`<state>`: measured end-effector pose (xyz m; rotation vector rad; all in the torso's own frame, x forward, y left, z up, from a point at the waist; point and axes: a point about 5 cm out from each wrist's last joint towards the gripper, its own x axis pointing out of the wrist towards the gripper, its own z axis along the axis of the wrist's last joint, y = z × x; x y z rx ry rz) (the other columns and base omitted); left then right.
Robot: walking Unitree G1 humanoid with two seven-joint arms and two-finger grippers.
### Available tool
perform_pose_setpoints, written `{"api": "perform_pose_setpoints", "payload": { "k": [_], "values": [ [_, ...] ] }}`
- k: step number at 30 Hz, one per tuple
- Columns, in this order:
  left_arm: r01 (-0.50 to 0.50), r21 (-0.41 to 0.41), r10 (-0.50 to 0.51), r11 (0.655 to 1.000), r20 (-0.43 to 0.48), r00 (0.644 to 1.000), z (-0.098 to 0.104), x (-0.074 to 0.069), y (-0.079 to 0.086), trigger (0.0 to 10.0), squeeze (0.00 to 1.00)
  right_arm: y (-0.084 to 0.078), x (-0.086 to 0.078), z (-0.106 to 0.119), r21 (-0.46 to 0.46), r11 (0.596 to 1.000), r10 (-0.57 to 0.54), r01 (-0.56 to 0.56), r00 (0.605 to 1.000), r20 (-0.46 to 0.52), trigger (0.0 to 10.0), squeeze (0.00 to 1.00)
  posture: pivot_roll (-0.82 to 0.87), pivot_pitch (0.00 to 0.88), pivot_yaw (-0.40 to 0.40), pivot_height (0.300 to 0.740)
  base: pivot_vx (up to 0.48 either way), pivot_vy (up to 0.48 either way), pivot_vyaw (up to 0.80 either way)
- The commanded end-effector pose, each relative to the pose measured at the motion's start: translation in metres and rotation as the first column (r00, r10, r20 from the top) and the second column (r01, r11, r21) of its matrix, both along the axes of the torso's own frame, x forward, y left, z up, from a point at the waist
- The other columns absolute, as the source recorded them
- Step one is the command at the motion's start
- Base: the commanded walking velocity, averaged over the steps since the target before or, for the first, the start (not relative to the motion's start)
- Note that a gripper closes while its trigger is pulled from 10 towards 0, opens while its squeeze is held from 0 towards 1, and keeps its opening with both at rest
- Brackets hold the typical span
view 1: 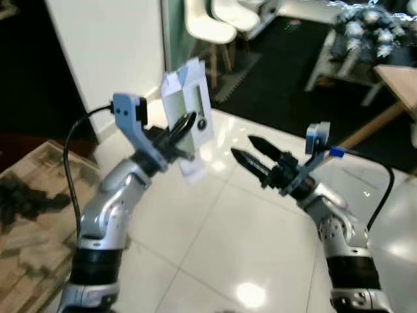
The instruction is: Picking trash to rubbish bin
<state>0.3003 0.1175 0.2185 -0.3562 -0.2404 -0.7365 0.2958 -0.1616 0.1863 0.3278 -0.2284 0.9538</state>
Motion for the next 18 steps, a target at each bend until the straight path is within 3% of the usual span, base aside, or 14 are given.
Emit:
{"api": "perform_pose_setpoints", "payload": {
  "k": [1,5,8,12,14,15,18],
  "values": [
    [-0.041,0.020,0.042,0.999,-0.021,0.999,-0.008,-0.003,0.015,10.0,0.00,0.004,-0.010,-0.005,0.000,0.998,0.063,-0.063,0.998,-0.017,10.0,0.00,0.04,0.095,0.003,0.740,0.000,0.000,-0.78],
    [-0.058,0.055,0.062,0.997,-0.076,0.995,-0.028,-0.010,0.018,10.0,0.00,0.011,-0.015,-0.010,-0.008,0.997,0.075,-0.076,0.997,-0.029,10.0,0.00,0.04,0.095,0.001,0.740,0.000,0.000,-0.78],
    [-0.081,0.067,0.088,0.994,-0.104,0.991,-0.040,-0.010,0.016,10.0,0.00,0.019,-0.010,-0.018,-0.006,0.999,0.043,-0.044,0.997,-0.064,10.0,0.00,0.04,0.094,0.001,0.740,0.000,0.000,-0.78],
    [-0.140,0.082,0.149,0.987,-0.122,0.981,-0.052,-0.005,0.017,10.0,0.00,0.026,0.004,-0.029,0.006,0.996,-0.084,0.086,0.988,-0.132,10.0,0.00,0.04,0.091,-0.002,0.740,0.000,0.000,-0.78],
    [-0.190,0.099,0.202,0.977,-0.121,0.972,-0.060,-0.004,0.018,10.0,0.00,0.024,0.017,-0.039,-0.001,0.962,-0.271,0.275,0.946,-0.176,10.0,0.00,0.04,0.088,-0.005,0.740,0.000,0.000,-0.79],
    [-0.245,0.067,0.252,0.967,-0.138,0.958,-0.065,-0.004,0.020,10.0,0.00,0.033,0.018,-0.053,-0.069,0.933,-0.360,0.353,0.915,-0.185,10.0,0.00,0.04,0.090,-0.007,0.740,0.000,0.000,-0.79],
    [-0.273,0.053,0.278,0.961,-0.133,0.951,-0.066,-0.005,0.022,10.0,0.00,0.036,0.015,-0.059,-0.092,0.921,-0.389,0.378,0.901,-0.194,10.0,0.00,0.05,0.093,-0.009,0.740,0.000,0.000,-0.79]
  ]
}}
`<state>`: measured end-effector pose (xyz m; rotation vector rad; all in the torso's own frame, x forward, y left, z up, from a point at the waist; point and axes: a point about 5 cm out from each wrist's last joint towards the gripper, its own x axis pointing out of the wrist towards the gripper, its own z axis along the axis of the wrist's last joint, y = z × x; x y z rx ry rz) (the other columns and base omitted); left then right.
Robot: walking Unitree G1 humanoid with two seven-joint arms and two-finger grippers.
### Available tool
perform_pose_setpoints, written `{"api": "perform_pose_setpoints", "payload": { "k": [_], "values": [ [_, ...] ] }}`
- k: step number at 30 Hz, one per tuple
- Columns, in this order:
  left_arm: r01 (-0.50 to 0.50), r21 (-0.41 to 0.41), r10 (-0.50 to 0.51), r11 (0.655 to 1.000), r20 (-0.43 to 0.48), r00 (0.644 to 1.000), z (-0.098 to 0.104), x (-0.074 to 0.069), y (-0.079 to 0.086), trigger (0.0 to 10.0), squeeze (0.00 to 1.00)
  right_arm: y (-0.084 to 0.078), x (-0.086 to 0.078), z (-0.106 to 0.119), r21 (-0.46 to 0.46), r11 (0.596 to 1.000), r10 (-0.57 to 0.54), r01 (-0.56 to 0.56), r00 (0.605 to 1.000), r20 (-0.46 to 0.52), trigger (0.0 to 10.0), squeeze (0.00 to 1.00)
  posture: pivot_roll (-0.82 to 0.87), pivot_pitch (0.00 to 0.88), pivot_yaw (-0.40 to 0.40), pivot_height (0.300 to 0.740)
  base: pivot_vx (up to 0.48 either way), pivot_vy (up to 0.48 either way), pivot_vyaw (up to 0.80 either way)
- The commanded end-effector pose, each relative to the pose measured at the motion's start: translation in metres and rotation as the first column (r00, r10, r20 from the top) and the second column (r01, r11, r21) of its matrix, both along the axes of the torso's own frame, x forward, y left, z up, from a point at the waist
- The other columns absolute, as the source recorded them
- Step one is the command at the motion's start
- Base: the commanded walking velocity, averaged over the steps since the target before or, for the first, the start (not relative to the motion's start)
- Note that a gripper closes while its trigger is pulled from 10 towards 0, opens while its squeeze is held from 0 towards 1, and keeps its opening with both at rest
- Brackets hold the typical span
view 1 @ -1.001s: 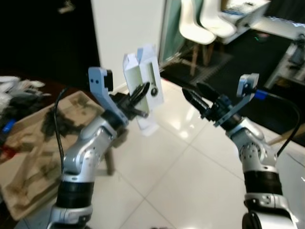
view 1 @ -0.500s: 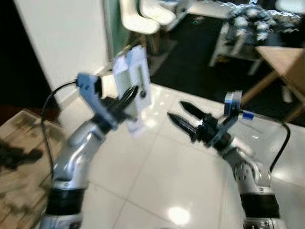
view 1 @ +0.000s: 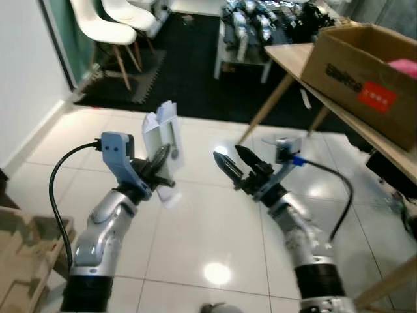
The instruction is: Picking trash to rubbish bin
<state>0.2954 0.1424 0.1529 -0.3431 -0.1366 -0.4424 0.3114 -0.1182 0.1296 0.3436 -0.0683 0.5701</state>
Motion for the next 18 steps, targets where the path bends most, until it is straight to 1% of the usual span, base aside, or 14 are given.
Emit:
{"api": "perform_pose_setpoints", "payload": {
  "k": [1,3,6,10,18],
  "values": [
    [-0.017,0.011,0.017,1.000,0.008,1.000,-0.001,-0.001,-0.002,10.0,0.00,-0.007,-0.001,-0.004,-0.044,0.997,-0.058,0.058,0.998,0.001,10.0,0.00,0.05,0.093,-0.009,0.740,0.000,0.000,-0.79],
    [-0.033,0.025,0.033,0.999,0.014,0.999,-0.001,-0.001,-0.001,10.0,0.00,-0.007,-0.002,-0.006,-0.072,0.995,-0.074,0.074,0.997,0.002,10.0,0.00,0.05,0.096,-0.012,0.740,0.000,0.000,-0.79],
    [-0.050,0.051,0.049,0.997,0.026,0.998,-0.002,0.000,0.001,10.0,0.00,-0.006,-0.003,-0.008,-0.071,0.994,-0.082,0.082,0.997,-0.005,10.0,0.00,0.05,0.096,-0.012,0.740,0.000,0.000,-0.79],
    [-0.068,0.047,0.066,0.997,0.043,0.997,0.000,0.003,0.002,10.0,0.00,-0.005,-0.002,-0.012,-0.101,0.992,-0.075,0.074,0.997,0.000,10.0,0.00,0.05,0.097,-0.017,0.740,0.000,0.000,-0.79],
    [-0.095,0.064,0.090,0.993,0.083,0.992,0.006,0.011,0.001,10.0,0.00,-0.008,0.005,-0.008,-0.131,0.984,-0.116,0.121,0.992,0.043,10.0,0.00,0.05,0.096,-0.017,0.740,0.000,0.000,-0.80]
  ]
}}
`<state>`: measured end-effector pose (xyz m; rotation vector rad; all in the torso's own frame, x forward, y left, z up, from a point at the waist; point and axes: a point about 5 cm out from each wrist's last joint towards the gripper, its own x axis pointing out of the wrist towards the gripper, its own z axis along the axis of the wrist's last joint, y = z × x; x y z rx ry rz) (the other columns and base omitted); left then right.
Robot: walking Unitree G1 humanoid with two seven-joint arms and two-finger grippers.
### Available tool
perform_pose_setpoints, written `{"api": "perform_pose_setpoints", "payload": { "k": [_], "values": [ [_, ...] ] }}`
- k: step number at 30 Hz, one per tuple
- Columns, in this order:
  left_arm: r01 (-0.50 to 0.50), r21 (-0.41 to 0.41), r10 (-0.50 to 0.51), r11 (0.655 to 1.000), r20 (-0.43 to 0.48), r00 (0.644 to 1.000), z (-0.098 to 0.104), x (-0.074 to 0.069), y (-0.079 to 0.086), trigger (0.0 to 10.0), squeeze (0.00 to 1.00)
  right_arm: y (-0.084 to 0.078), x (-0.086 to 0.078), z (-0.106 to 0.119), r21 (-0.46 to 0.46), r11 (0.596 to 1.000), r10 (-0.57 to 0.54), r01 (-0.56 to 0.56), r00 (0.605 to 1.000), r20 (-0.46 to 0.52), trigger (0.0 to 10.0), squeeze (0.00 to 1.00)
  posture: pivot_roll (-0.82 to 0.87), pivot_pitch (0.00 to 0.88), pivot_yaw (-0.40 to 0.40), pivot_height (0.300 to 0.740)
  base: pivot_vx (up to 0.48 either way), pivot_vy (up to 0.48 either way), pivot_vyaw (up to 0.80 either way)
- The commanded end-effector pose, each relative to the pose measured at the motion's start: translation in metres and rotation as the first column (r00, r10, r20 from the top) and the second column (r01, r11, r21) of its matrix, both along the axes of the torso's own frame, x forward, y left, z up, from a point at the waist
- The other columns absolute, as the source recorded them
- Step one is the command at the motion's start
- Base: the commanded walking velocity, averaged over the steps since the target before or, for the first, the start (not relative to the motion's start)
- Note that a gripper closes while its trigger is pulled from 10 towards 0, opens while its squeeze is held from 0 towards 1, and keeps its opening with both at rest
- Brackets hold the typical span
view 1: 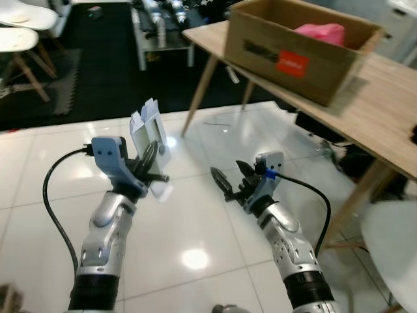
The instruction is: Picking trash to rubbish bin
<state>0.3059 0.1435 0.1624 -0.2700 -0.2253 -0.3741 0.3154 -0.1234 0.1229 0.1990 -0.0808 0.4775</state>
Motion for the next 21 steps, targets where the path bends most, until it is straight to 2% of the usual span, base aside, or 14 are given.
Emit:
{"api": "perform_pose_setpoints", "payload": {
  "k": [1,3,13,21],
  "values": [
    [-0.007,0.020,0.007,1.000,-0.008,1.000,-0.003,0.001,0.000,10.0,0.00,-0.003,0.001,-0.001,0.000,1.000,-0.018,0.018,1.000,0.001,10.0,0.00,0.05,0.096,-0.017,0.740,0.000,0.000,-0.80],
    [-0.009,0.033,0.009,0.999,0.000,1.000,-0.002,0.003,0.000,10.0,0.00,-0.003,0.001,0.001,0.004,1.000,-0.026,0.026,1.000,0.011,10.0,0.00,0.04,0.100,-0.018,0.740,0.000,0.000,-0.78],
    [-0.015,0.031,0.014,0.999,0.032,0.999,0.006,0.010,0.002,10.0,0.00,-0.004,0.003,0.006,0.014,1.000,-0.017,0.016,0.999,0.046,10.0,0.00,0.04,0.100,-0.017,0.740,0.000,0.000,0.00],
    [0.004,-0.003,-0.003,1.000,0.058,0.998,0.011,0.012,0.001,10.0,0.00,-0.001,0.005,0.008,0.018,1.000,-0.025,0.024,0.999,0.046,10.0,0.00,0.03,0.098,-0.021,0.740,0.299,0.000,0.00]
  ]
}}
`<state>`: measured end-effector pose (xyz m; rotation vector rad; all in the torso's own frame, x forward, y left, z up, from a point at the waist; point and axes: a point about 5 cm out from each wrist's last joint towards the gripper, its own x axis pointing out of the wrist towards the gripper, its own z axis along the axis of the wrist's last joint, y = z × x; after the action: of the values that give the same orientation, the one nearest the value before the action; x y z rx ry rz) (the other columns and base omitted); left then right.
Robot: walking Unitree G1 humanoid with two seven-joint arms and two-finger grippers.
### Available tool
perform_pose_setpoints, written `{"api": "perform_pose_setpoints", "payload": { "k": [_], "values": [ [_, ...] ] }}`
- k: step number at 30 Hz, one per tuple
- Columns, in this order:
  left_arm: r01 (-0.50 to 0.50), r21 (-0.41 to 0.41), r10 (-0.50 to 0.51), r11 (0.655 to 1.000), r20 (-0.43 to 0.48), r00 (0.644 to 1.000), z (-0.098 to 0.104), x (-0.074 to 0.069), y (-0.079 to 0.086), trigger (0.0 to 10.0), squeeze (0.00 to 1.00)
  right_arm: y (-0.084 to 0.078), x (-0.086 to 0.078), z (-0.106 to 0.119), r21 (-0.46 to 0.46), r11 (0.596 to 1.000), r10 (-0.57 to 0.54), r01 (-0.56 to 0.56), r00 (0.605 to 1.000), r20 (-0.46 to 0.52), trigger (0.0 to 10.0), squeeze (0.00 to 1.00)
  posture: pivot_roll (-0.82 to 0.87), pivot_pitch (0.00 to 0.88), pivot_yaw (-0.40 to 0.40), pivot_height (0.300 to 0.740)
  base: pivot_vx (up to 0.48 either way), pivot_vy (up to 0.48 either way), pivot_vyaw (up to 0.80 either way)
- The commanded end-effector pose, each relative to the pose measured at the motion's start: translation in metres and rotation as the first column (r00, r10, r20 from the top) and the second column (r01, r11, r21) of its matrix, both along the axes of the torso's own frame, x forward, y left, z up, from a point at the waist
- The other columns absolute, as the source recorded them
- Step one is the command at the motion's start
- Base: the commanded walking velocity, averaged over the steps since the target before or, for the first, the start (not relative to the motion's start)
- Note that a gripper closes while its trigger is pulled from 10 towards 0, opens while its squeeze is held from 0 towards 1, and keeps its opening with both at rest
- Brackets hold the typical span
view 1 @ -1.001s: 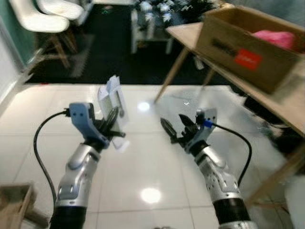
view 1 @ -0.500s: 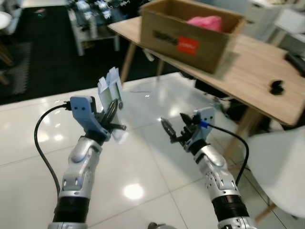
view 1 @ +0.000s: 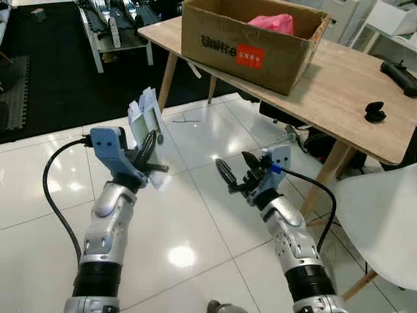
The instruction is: Picking trash to rubbish bin
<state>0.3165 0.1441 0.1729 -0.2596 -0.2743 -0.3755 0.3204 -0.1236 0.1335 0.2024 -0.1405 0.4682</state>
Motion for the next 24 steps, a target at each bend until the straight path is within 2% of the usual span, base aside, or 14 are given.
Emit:
{"api": "perform_pose_setpoints", "payload": {
  "k": [1,14,24],
  "values": [
    [0.010,-0.005,-0.010,1.000,0.010,1.000,0.0006,0.0009,0.0000,10.0,0.00,-0.0007,0.0004,-0.0027,0.000,1.000,-0.009,0.009,1.000,-0.008,10.0,0.00,0.03,0.098,-0.021,0.740,0.315,0.000,0.00],
    [0.032,-0.003,-0.032,0.999,0.017,0.999,0.0005,-0.0006,-0.0049,10.0,0.00,-0.0020,0.0036,-0.0033,-0.008,1.000,-0.024,0.024,0.999,-0.027,10.0,0.00,0.04,0.099,-0.024,0.740,0.316,0.000,0.00],
    [0.047,-0.004,-0.047,0.999,0.036,0.998,0.0072,0.0008,-0.0069,10.0,0.00,-0.0035,0.0027,-0.0043,0.015,0.999,-0.028,0.028,0.999,-0.035,10.0,0.00,0.03,0.103,-0.017,0.740,0.316,0.000,-0.77]
  ]
}}
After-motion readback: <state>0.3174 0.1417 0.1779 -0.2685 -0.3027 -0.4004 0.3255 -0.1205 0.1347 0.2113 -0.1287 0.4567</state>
